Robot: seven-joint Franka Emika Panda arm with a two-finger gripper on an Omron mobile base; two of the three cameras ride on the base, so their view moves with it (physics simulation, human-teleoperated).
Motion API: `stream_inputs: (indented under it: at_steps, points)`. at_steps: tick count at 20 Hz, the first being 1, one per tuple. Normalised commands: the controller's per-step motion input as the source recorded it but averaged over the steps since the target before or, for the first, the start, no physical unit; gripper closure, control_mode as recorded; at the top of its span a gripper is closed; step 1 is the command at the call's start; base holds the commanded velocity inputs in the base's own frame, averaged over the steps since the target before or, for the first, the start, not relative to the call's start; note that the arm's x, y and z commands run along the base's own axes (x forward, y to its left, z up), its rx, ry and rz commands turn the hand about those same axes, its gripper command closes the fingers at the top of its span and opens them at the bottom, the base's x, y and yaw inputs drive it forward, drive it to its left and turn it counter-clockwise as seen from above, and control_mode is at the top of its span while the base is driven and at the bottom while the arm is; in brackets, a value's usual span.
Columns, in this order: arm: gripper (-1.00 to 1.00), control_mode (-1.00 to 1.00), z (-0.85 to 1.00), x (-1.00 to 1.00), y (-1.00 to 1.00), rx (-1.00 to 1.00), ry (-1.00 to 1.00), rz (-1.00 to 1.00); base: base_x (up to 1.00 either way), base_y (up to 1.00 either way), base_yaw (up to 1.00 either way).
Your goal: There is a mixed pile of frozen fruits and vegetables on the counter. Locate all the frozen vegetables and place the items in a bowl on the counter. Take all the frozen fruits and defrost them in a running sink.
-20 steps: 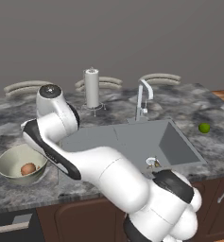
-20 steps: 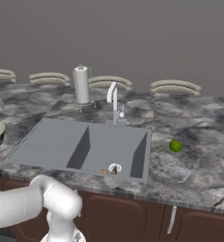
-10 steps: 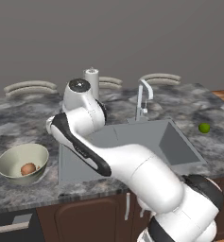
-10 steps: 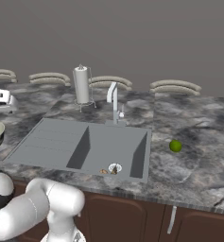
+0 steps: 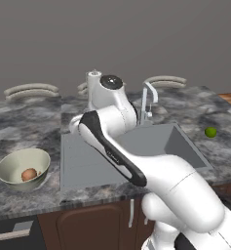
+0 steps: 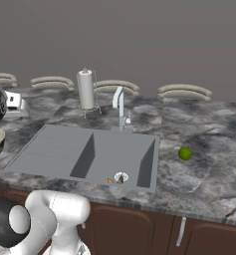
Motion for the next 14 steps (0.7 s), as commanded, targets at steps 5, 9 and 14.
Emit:
stream_inputs:
  at_steps: [5, 9, 14]
  points:
    - [-1.0, -1.0, 0.33, -0.34, -0.76, 0.0, 0.0, 0.0, 0.0, 0.0, 0.0]
    - [-1.0, -1.0, 0.22, -0.31, -0.88, 0.0, 0.0, 0.0, 0.0, 0.0, 0.0]
    - [-1.0, -1.0, 0.12, -0.3, -0.96, 0.0, 0.0, 0.0, 0.0, 0.0, 0.0]
